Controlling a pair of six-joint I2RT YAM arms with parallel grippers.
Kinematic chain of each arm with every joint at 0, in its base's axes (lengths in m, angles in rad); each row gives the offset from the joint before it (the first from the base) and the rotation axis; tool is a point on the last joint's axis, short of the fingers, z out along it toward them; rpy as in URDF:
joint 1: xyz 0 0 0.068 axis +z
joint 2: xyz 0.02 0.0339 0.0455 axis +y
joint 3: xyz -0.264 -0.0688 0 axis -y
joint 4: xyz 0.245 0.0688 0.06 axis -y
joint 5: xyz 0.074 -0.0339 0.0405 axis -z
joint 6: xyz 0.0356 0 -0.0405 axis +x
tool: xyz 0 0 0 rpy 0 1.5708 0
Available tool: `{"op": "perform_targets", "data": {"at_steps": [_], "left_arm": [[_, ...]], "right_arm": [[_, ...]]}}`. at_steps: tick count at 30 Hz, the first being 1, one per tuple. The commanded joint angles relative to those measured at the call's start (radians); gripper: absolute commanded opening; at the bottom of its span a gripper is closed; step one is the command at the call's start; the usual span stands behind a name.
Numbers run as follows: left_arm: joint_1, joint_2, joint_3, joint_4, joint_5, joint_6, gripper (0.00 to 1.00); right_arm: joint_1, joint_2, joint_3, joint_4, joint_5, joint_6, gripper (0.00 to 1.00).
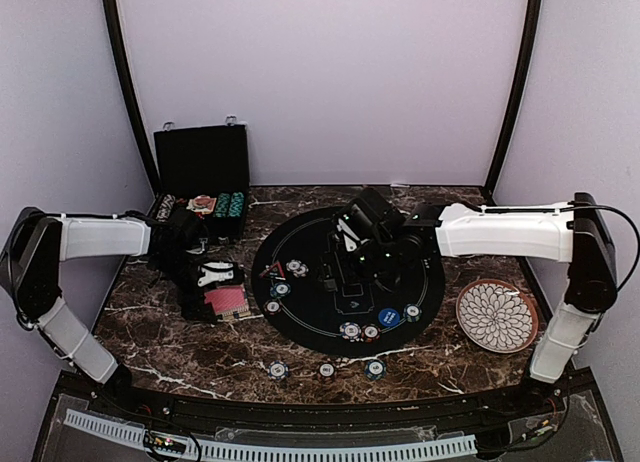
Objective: Distribute texas hold em gaming equipment
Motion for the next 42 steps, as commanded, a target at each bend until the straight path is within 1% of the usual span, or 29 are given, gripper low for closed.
{"op": "perform_targets", "data": {"at_steps": [1, 14, 33, 42], "left_arm": [[-0.005, 0.017, 0.019, 0.016, -0.01, -0.016, 0.99], [-0.004, 0.055, 0.026, 0.068, -0.025, -0.051, 0.99], [-0.004, 0.04, -0.019, 0.07, -0.043, 0.004, 0.99], [-0.003, 0.036, -0.033, 0.099, -0.065, 0.015, 0.99]], "right_arm": [[-0.006, -0.041, -0.009, 0.021, 0.006, 0.003, 0.98], [-0.008, -0.042, -0.005, 0.01, 0.008, -0.007, 0.99], [-0.03, -0.048, -0.027, 0.018, -0.014, -0.017, 0.98], [-0.03, -0.054, -0.034, 0.022, -0.015, -0.014, 0.98]]}}
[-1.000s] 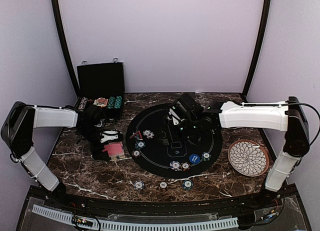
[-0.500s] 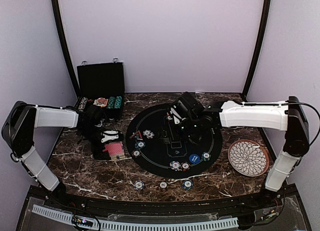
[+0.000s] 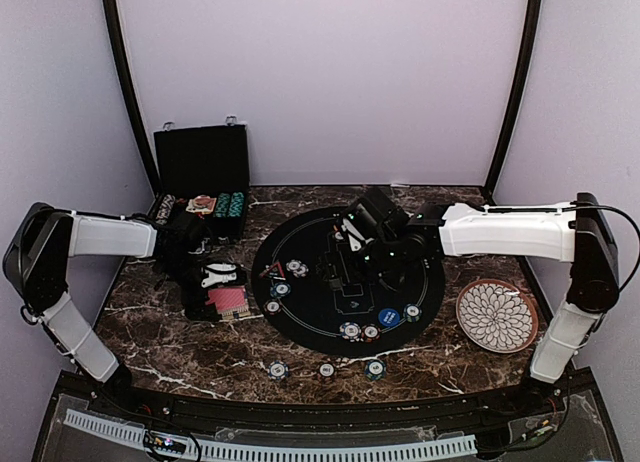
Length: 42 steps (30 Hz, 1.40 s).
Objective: Distribute texas hold em gaming equipment
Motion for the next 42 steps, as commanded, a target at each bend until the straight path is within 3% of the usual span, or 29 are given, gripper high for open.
{"op": "perform_targets", "data": {"at_steps": [1, 9, 24, 34, 36, 41, 42], "left_arm": [[-0.001, -0.019, -0.023, 0.012, -0.021, 0.018, 0.99], [0.001, -0.01, -0.017, 0.042, -0.016, 0.001, 0.98], [0.009, -0.013, -0.024, 0.042, -0.019, -0.016, 0.78], [0.009, -0.047, -0.054, 0.067, -0.022, -0.036, 0.4], [0.009, -0.063, -0.057, 0.068, -0.023, -0.041, 0.23], [0.009, -0.092, -0.051, 0.044, -0.02, -0.046, 0.15], [0.009, -0.095, -0.049, 0.042, -0.019, -0.047, 0.08]], "right_arm": [[-0.01, -0.039, -0.014, 0.023, -0.008, 0.002, 0.98], [-0.01, -0.042, -0.021, 0.029, -0.014, 0.007, 0.95], [-0.01, -0.051, -0.036, 0.041, -0.018, 0.011, 0.91], [-0.012, -0.049, -0.042, 0.051, -0.024, 0.02, 0.88], [-0.012, -0.049, -0.043, 0.055, -0.028, 0.02, 0.87], [-0.013, -0.045, -0.041, 0.064, -0.032, 0.02, 0.87], [-0.013, -0.044, -0.041, 0.065, -0.032, 0.021, 0.87]]}}
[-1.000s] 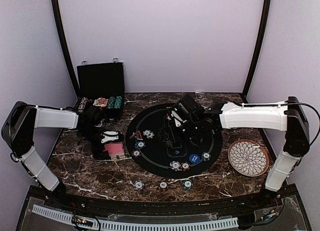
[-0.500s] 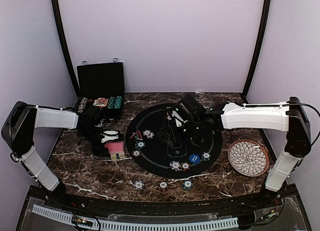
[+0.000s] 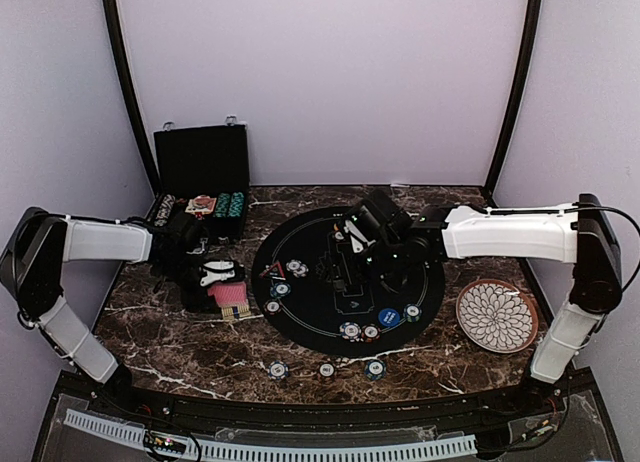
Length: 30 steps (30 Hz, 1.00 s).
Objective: Distribute texas hold em gaming equipment
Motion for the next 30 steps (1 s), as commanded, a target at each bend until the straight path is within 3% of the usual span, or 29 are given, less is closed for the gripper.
{"op": "perform_targets", "data": {"at_steps": [1, 3, 18, 30], "left_arm": [[0.002, -0.063, -0.004, -0.042, -0.001, -0.012, 0.04], [0.002, -0.073, 0.01, -0.067, 0.001, -0.018, 0.0], [-0.044, -0.183, 0.184, -0.28, 0.145, -0.113, 0.0], [-0.134, -0.211, 0.323, -0.345, 0.176, -0.185, 0.0]], "right_arm": [[-0.011, -0.028, -0.006, 0.038, -0.01, 0.009, 0.87], [-0.014, -0.028, -0.007, 0.046, -0.034, 0.012, 0.87], [-0.048, 0.017, 0.003, 0.227, -0.283, 0.092, 0.86], [-0.059, 0.199, 0.089, 0.638, -0.619, 0.372, 0.89]]}}
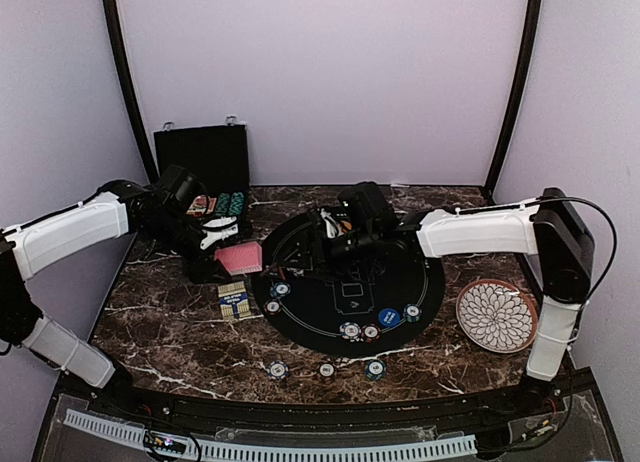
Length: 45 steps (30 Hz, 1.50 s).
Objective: Distribute texas hold em gaming equipment
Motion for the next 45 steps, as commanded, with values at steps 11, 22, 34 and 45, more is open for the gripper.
{"op": "perform_targets", "data": {"at_steps": [11, 22, 34, 45], "left_arm": [[-0.06, -0.006, 0.074, -0.051, 0.014, -0.032, 0.0], [-0.074, 0.01, 0.11, -0.036, 0.016, -0.048, 0.0], [-0.099, 0.041, 0.133, -0.033, 0.008, -0.046, 0.0], [-0.1, 0.059, 0.162, 0.013, -0.009, -0.066, 0.03]], "right_arm": [[-0.01, 0.109, 0.05, 0.403, -0.218, 0.267, 0.88], [-0.011, 0.177, 0.091, 0.454, -0.264, 0.321, 0.81], [-0.011, 0.223, 0.108, 0.579, -0.303, 0.409, 0.67], [-0.012, 0.232, 0.101, 0.639, -0.327, 0.461, 0.19]]}}
